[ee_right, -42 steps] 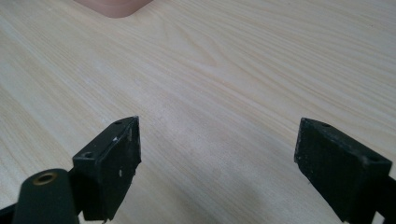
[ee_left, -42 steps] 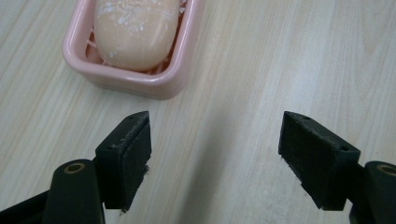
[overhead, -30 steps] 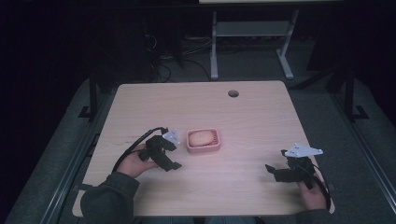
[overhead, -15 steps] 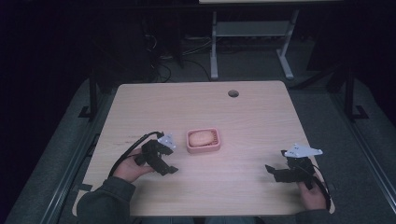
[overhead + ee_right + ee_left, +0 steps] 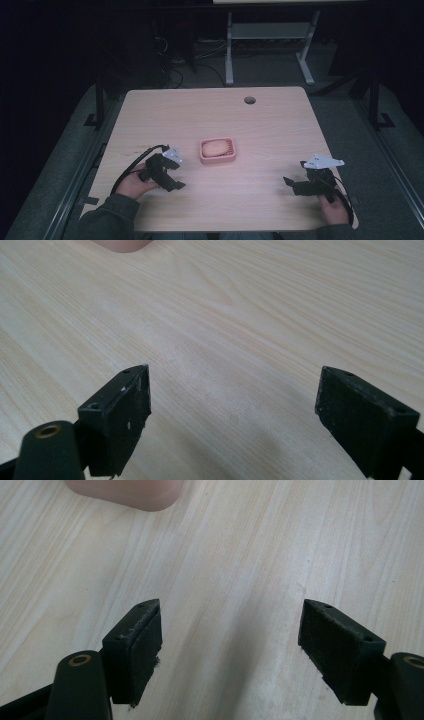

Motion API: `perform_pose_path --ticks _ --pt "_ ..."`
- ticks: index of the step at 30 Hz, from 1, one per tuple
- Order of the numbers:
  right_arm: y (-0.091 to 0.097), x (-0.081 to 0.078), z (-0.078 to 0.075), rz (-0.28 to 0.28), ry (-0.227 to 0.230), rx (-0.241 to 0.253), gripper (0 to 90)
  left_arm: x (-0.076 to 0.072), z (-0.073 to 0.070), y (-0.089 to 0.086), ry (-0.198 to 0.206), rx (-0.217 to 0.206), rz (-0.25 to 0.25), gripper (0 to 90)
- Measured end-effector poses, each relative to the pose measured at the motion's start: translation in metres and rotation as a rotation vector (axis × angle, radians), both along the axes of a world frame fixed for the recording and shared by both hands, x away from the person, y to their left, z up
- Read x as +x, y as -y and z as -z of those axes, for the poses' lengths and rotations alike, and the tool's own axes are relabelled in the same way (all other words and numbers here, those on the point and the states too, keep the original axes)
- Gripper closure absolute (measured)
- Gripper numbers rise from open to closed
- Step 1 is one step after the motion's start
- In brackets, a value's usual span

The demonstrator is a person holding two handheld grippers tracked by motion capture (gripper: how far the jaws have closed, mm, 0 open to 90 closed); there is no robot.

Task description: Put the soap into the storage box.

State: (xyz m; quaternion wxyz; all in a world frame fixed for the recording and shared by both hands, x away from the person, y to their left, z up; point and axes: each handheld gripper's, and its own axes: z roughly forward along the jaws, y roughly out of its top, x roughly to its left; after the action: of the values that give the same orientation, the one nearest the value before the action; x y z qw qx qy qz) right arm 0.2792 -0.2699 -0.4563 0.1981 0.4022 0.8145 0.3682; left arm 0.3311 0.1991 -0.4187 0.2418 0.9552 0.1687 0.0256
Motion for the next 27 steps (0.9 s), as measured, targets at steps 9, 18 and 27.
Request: perform_pose_path --ticks 9,18,27 --pt "0.000 0.000 0.000 0.003 -0.006 0.004 14.1 -0.007 0.002 -0.009 0.001 0.005 -0.008 25.4" --pt "-0.001 0.000 0.001 -0.003 -0.005 -0.001 14.1 -0.014 0.003 -0.019 0.010 -0.002 -0.029 25.3" --pt "-0.003 0.001 0.001 -0.005 -0.007 -0.003 14.1 -0.022 0.004 -0.026 0.015 -0.006 -0.043 25.3"
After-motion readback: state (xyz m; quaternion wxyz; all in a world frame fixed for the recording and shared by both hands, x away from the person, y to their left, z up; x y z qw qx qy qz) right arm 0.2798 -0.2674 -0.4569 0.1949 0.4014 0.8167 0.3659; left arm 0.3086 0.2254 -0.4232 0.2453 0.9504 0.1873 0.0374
